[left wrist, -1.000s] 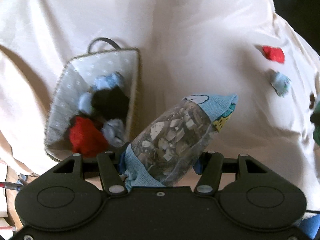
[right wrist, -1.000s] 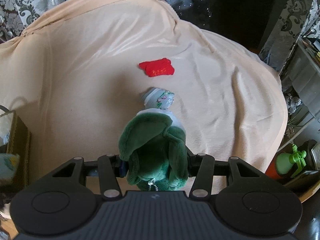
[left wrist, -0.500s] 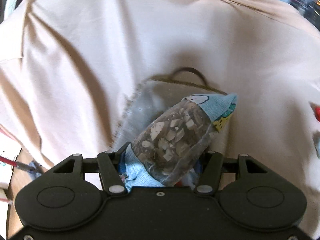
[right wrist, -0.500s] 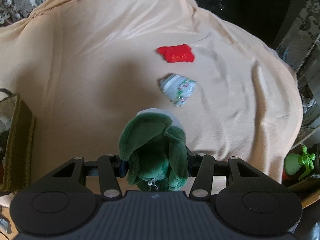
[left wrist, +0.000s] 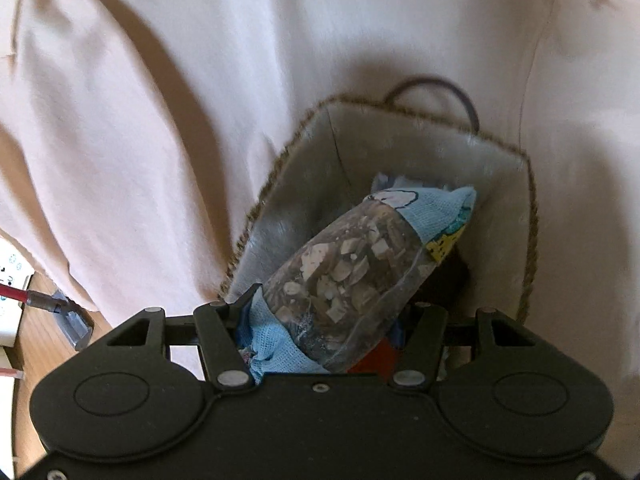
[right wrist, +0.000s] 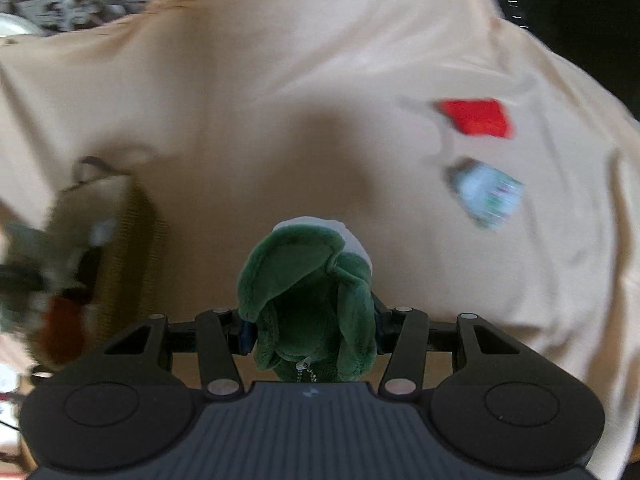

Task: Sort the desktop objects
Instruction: 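Carry the shell bag to the basket with the left tool while the right tool carries the green sock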

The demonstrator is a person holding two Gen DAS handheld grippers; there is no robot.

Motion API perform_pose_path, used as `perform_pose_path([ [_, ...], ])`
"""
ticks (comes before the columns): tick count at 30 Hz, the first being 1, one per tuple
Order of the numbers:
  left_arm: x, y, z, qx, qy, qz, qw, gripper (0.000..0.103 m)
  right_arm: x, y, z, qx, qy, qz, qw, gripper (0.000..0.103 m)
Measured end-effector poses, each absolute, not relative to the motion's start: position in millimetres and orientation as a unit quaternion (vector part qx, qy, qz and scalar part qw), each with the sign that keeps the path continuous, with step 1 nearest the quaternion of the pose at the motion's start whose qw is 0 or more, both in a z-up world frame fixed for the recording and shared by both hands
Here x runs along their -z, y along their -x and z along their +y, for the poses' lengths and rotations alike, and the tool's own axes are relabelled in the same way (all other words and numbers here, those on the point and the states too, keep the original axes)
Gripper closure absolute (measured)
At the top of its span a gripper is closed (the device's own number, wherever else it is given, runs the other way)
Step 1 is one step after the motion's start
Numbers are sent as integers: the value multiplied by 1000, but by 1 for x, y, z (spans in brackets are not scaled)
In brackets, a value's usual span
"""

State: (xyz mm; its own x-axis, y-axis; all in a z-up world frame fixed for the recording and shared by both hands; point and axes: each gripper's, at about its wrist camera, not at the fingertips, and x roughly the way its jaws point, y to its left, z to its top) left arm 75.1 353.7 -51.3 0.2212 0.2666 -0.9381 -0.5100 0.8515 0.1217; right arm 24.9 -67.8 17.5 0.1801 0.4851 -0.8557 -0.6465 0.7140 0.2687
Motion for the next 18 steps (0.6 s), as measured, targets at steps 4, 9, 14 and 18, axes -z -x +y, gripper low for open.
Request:
perform_pose_path([
  [4, 69, -85, 355, -246, 92, 588, 765, 46, -34, -16, -25, -430, 66, 519, 736, 51],
  [9, 79, -93, 365, -255, 87, 597, 755, 44, -48, -4, 34, -486, 68, 509, 707, 51],
  [14, 70, -82, 375, -249, 110, 584, 765, 36, -54, 9, 80, -512, 94, 498, 694, 50],
  [18, 60, -70, 373, -239, 104, 570, 779, 35, -51, 11, 104, -520, 102, 499, 685, 50],
])
